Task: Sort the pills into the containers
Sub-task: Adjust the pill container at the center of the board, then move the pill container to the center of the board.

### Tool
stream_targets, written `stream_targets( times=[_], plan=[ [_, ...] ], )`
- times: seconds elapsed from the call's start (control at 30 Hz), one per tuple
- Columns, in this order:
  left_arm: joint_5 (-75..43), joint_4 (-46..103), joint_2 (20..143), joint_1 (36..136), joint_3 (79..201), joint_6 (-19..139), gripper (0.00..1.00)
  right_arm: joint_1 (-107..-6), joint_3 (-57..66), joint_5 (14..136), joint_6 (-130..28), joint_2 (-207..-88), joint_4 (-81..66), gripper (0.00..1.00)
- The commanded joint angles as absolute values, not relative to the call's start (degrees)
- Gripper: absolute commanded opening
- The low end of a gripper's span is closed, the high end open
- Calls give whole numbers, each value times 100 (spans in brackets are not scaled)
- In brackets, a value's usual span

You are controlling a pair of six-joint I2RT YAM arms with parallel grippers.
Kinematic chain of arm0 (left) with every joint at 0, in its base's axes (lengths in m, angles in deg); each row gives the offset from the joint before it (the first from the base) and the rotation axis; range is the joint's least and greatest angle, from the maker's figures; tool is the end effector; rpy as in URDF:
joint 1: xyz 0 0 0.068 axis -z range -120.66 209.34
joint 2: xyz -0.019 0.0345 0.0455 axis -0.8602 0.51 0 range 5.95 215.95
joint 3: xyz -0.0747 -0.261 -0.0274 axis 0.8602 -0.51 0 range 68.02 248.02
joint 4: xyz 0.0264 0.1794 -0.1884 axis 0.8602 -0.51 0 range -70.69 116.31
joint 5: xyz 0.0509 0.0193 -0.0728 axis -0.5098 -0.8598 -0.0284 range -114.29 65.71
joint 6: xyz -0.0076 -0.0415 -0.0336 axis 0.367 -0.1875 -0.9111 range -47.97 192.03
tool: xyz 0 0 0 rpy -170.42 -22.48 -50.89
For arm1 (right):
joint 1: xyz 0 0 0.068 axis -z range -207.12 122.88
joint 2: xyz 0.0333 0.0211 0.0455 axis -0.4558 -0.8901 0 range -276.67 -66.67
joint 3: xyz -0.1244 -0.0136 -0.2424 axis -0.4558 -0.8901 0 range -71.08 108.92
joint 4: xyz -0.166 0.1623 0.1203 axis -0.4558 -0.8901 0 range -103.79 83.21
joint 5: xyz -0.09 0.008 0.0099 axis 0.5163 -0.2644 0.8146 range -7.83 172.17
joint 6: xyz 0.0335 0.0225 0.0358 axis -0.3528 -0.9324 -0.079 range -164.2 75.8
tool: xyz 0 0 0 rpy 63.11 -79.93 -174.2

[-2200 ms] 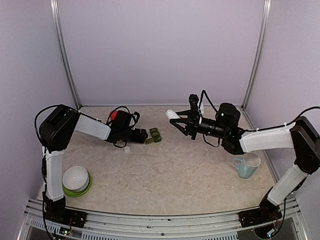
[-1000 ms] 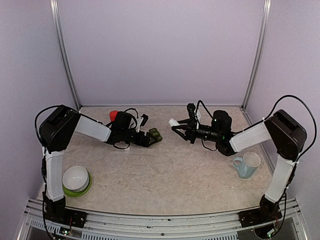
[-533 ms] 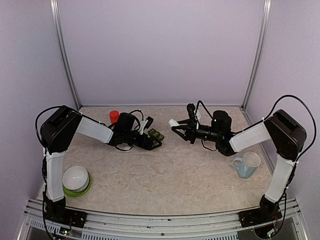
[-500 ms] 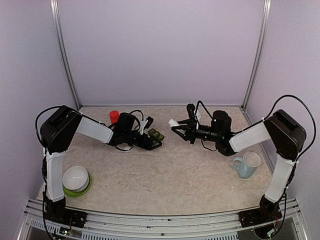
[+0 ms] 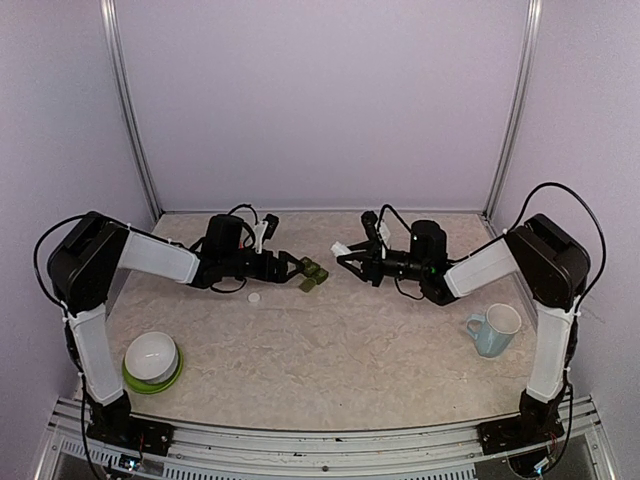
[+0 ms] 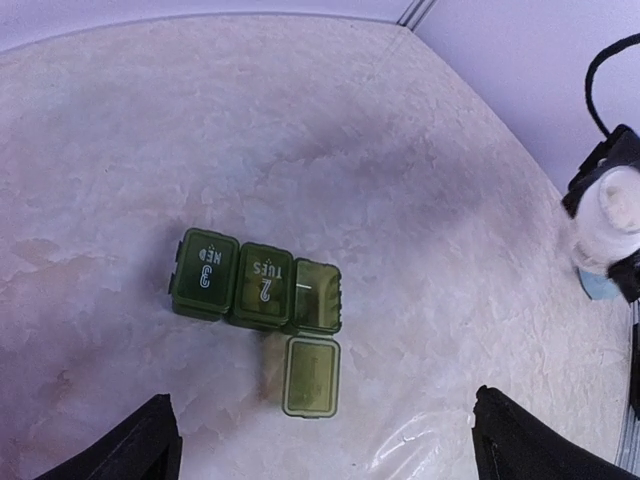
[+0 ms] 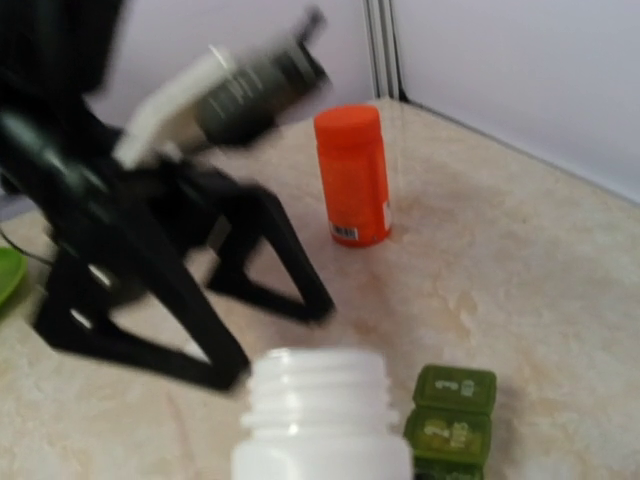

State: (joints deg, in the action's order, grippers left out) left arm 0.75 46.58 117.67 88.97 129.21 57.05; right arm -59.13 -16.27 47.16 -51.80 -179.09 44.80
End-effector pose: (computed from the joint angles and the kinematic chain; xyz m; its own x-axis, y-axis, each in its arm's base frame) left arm 0.3502 -0.2166 0.1542 -0.6210 0.0838 -0.7793 0.6265 0.6506 -0.4293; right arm 0.3327 0.2322 0.1720 -0.2095 -0.0033 -0.9778 -0.8983 0.3958 0.1911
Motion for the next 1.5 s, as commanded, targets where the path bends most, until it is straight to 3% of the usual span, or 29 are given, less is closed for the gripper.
stream_targets(
  times=[0.0,0.3,0.9,1.2,1.47],
  plan=[
    [-335,5024,11226,8881,12501,5569,99,-5858,-1259,4665,-4938,-18182,4123,1],
    [-575,5097,11365,8791,12530,5594,99,-5857,-792,4677,-4773,-18558,3544,1],
    [-37,4331,13363,8670,14939,5504,98,-5854,-633,4723,-4737,-18715,3162,0],
    [375,4270,13893,8674,15376,5515,91,-5858,-1017,4754,-4827,-18388,3244,0],
    [766,4109,14117,8720,15608,5650,78,-5856,-1337,4806,-4868,-18054,3276,0]
  ],
)
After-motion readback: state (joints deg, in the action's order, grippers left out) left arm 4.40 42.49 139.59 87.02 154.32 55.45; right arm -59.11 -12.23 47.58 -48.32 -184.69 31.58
